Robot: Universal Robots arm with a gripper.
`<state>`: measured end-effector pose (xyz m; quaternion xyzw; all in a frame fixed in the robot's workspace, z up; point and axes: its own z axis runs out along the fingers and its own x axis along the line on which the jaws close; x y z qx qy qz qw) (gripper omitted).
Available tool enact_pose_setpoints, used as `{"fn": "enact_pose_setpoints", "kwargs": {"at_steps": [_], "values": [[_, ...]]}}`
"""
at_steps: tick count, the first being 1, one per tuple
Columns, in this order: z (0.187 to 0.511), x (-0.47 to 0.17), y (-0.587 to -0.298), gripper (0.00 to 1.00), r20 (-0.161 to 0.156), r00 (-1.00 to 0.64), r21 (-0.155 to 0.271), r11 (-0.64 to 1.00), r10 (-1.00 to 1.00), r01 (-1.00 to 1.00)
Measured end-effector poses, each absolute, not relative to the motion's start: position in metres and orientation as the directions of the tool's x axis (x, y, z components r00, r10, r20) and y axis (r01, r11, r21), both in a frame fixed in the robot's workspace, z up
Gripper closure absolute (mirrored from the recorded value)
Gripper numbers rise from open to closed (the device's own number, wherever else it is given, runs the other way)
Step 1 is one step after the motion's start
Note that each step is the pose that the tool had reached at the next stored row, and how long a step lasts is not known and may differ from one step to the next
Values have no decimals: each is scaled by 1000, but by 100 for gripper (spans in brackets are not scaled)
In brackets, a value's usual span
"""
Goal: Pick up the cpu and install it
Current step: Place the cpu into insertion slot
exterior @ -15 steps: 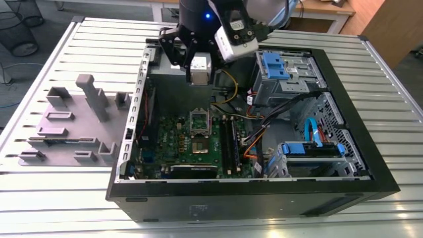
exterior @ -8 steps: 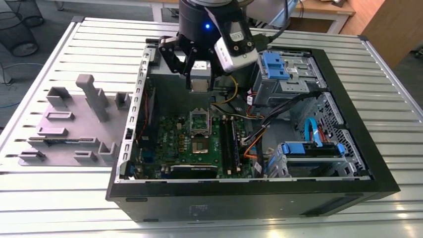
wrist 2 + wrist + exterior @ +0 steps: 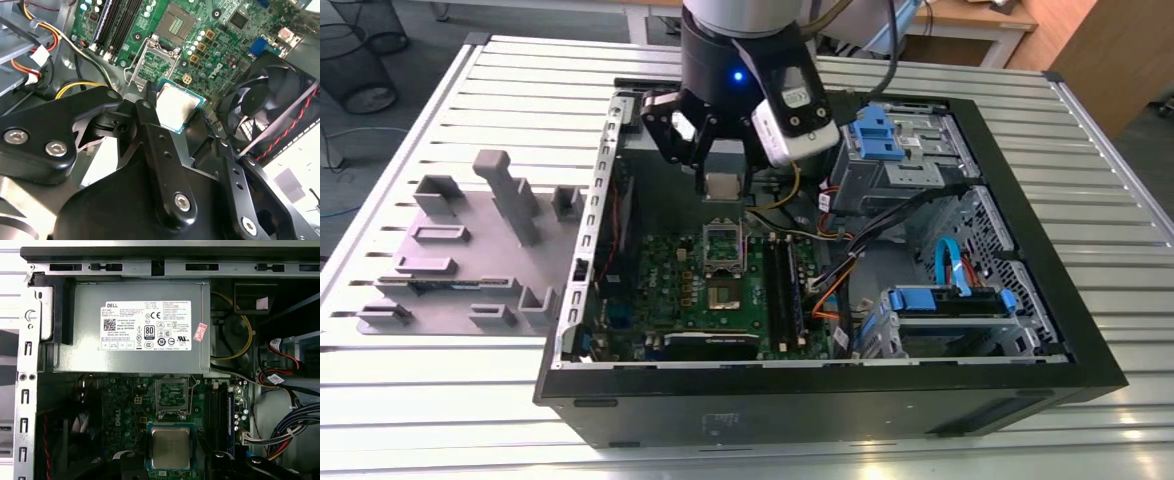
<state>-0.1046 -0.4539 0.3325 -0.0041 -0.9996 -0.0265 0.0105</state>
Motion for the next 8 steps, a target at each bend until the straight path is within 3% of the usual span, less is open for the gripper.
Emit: {"fn": "enact_pose_setpoints", "kwargs": {"at_steps": [8], "values": [[321, -104, -457, 53, 21, -1000, 53, 999, 8, 9]]}}
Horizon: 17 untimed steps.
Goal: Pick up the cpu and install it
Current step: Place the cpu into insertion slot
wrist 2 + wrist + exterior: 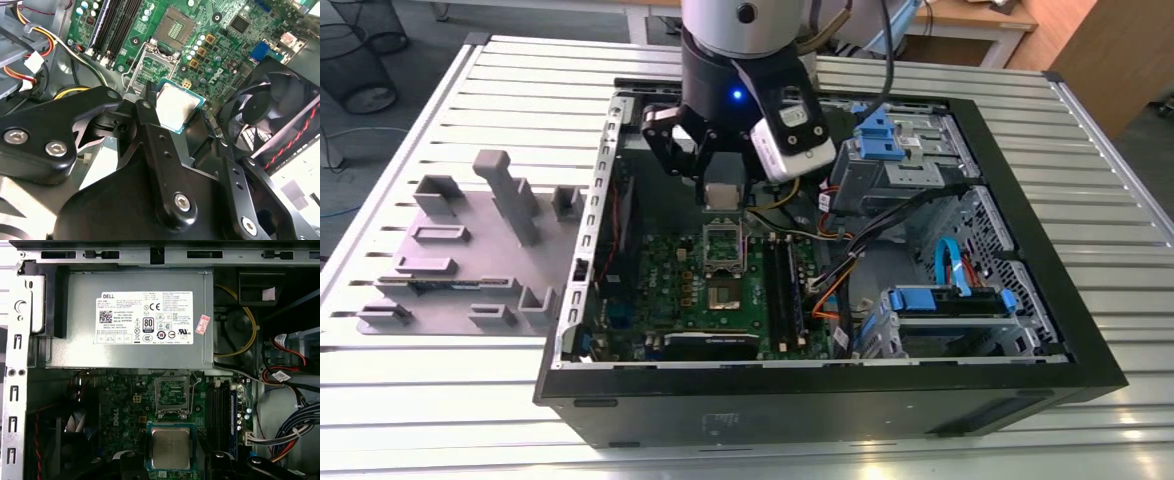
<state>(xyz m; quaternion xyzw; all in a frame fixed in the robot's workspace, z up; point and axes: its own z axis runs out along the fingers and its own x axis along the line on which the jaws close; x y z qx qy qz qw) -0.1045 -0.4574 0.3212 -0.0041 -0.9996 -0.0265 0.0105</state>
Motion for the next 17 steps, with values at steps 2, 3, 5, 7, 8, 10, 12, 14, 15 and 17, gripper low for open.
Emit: {"fn": "enact_pose_setpoints", "kwargs": {"at_steps": [2, 3, 5, 7, 8, 10, 12, 14, 15, 17], "values": [[318, -104, -458, 53, 21, -1000, 53, 999, 8, 9], [317, -104, -459, 53, 21, -1000, 53, 999, 8, 9], [314, -104, -460, 53, 21, -1000, 53, 999, 8, 9], [312, -104, -461, 53, 21, -1000, 53, 999, 8, 9], [310, -104, -462, 53, 21, -1000, 53, 999, 8, 9], [308, -103, -464, 53, 21, -1000, 53, 999, 7, 9], [305, -103, -465, 53, 21, -1000, 53, 999, 8, 9], [303, -103, -466, 53, 21, -1000, 53, 999, 8, 9], [302, -103, -466, 53, 21, -1000, 53, 999, 8, 9], [302, -103, -466, 53, 21, -1000, 53, 999, 8, 9]]}}
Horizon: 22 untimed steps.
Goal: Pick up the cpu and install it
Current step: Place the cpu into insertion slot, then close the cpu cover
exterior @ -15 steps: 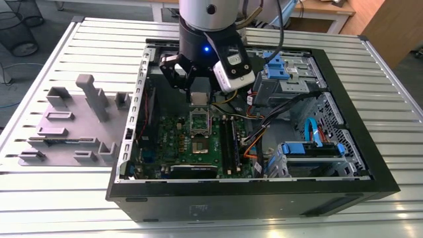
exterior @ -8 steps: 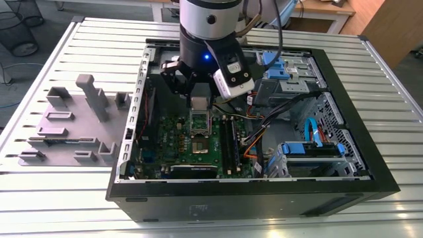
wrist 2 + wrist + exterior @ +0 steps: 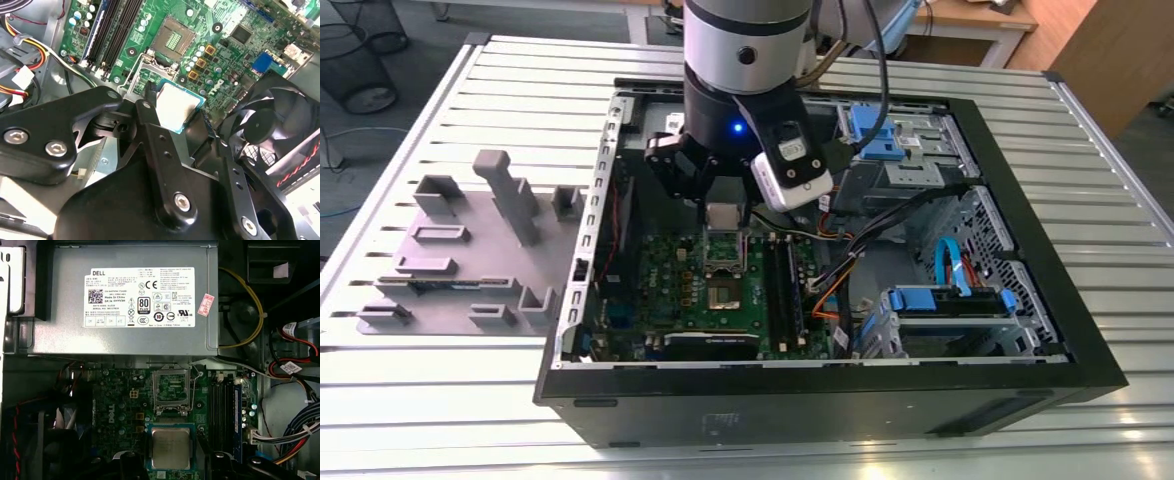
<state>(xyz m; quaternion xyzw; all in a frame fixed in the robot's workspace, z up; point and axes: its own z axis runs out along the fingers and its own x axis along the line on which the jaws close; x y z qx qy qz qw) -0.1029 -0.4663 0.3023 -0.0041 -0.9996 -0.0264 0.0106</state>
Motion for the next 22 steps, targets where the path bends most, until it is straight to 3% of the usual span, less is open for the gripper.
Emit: {"fn": "enact_pose_setpoints", "kwargs": {"at_steps": [22], "values": [[289, -103, -468, 53, 21, -1000, 57, 998, 7, 9]]}}
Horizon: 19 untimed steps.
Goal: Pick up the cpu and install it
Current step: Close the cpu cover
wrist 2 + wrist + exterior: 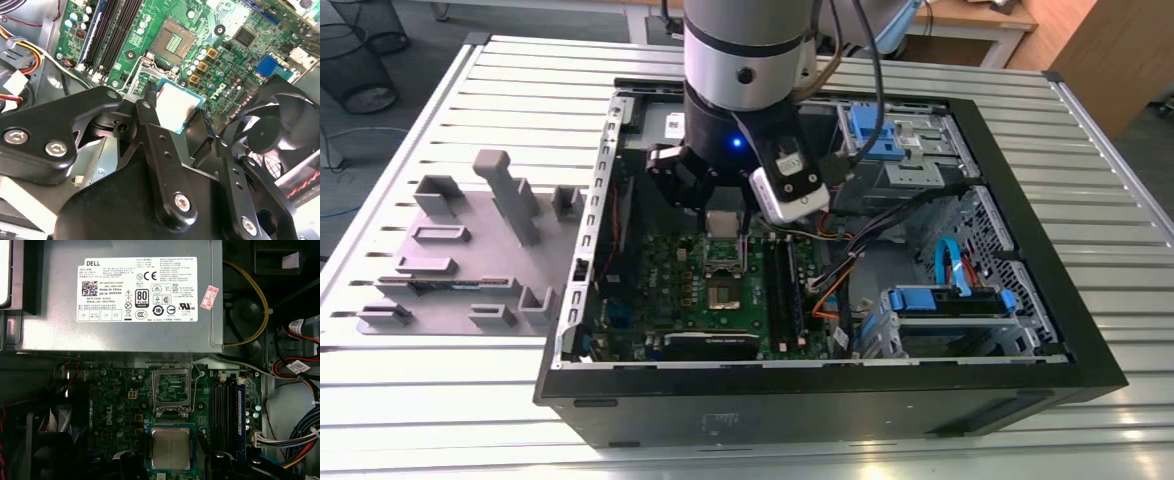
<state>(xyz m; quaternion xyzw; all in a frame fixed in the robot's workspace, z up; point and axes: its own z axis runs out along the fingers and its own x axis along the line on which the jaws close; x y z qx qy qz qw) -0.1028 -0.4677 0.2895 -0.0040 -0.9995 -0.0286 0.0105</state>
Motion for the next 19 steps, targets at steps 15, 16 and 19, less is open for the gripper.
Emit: {"fn": "enact_pose_setpoints", "kwargs": {"at_steps": [15, 16, 19], "values": [[273, -103, -468, 53, 21, -1000, 58, 998, 7, 9], [272, -103, -468, 53, 21, -1000, 58, 998, 7, 9], [272, -103, -468, 53, 21, -1000, 58, 998, 7, 9]]}}
